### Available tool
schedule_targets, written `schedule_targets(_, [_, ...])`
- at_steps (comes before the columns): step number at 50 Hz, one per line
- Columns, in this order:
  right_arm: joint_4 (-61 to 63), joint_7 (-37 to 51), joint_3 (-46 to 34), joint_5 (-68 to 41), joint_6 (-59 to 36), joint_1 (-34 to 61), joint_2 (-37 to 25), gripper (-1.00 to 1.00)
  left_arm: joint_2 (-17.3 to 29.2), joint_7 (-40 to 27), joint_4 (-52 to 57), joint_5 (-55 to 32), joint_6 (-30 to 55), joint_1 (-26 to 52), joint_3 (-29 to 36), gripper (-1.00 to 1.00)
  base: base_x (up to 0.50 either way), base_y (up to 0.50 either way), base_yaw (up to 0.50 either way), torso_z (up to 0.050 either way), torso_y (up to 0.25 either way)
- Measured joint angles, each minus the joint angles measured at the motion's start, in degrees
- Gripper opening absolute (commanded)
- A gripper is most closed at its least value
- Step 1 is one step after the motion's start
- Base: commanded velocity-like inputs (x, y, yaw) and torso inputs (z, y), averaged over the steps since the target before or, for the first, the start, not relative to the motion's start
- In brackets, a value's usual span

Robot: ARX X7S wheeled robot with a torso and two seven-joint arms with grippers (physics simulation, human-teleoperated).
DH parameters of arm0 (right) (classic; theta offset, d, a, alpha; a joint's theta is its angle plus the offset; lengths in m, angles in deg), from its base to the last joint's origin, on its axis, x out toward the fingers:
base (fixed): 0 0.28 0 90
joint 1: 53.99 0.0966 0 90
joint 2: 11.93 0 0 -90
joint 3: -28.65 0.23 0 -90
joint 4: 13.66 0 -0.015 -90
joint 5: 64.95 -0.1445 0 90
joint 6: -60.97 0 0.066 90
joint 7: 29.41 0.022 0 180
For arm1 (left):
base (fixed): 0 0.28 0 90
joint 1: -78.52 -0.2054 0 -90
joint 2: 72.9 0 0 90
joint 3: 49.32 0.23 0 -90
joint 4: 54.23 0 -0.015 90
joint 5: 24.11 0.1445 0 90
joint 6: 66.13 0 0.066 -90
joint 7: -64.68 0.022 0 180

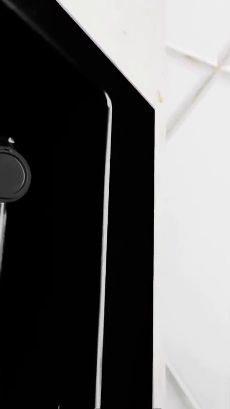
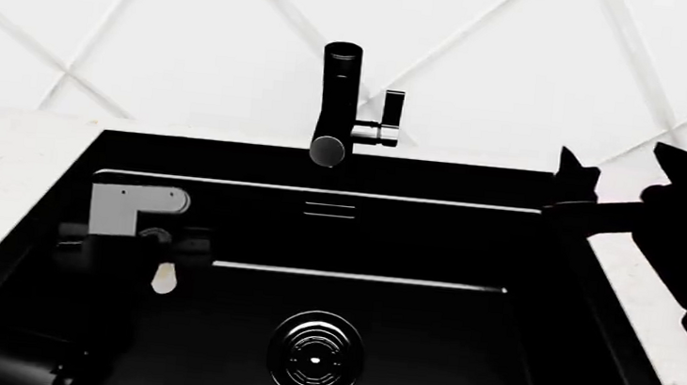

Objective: Pick the cup and bowl from the sink and place them on the counter for drying.

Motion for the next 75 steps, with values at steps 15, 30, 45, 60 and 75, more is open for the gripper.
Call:
schedule_targets(15, [-0.17, -0.51, -0.38, 0.83, -0.19, -0.11, 1.02, 1.0, -2.53, 0.9, -13.12, 3.45, -11.24, 0.98, -0.16, 1.0, 0.0, 0.0, 0.0, 0.0, 0.0])
schedule_targets(30, [-0.7, -0.93, -0.67, 1.54, -0.11, -0.63, 2.0, 1.0, -5.2, 2.42, -30.36, 7.11, -22.92, 5.95, 0.83, 1.0, 0.0, 0.0, 0.0, 0.0, 0.0])
schedule_targets(45, [-0.51, -0.77, -0.76, 1.66, 0.3, -1.36, 2.21, 1.0, -8.81, 5.91, -56.7, 10.18, -38.32, 15.04, 1.03, 1.0, 0.0, 0.0, 0.0, 0.0, 0.0])
schedule_targets(60, [-0.19, -0.49, -0.66, 1.61, 0.83, -2.15, 2.3, 1.0, -8.55, 9.55, -67.25, 13.35, -45.48, 17.31, -2.83, 1.0, 0.0, 0.0, 0.0, 0.0, 0.0])
schedule_targets(75, [-0.16, -0.5, -0.5, 1.85, 1.82, -3.39, 2.08, 1.0, -9.52, 12.5, -68.44, 20.01, -46.39, 17.44, -8.81, 1.0, 0.0, 0.0, 0.0, 0.0, 0.0])
